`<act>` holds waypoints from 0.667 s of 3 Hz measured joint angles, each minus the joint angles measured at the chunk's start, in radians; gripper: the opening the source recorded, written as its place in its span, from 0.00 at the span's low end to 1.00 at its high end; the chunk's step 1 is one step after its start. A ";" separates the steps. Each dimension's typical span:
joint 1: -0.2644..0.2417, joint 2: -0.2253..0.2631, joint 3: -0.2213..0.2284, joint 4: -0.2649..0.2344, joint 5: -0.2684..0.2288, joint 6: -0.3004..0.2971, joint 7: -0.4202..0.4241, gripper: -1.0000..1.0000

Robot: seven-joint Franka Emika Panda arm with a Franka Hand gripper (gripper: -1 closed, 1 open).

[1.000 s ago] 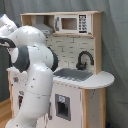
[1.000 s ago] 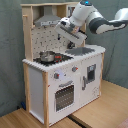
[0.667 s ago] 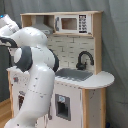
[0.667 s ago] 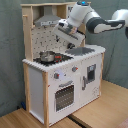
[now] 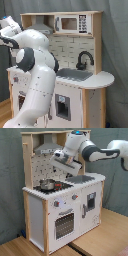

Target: Play with the kitchen

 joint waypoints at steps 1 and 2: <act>0.069 0.050 -0.043 0.063 -0.012 -0.023 -0.026 1.00; 0.140 0.100 -0.084 0.134 -0.024 -0.046 -0.055 1.00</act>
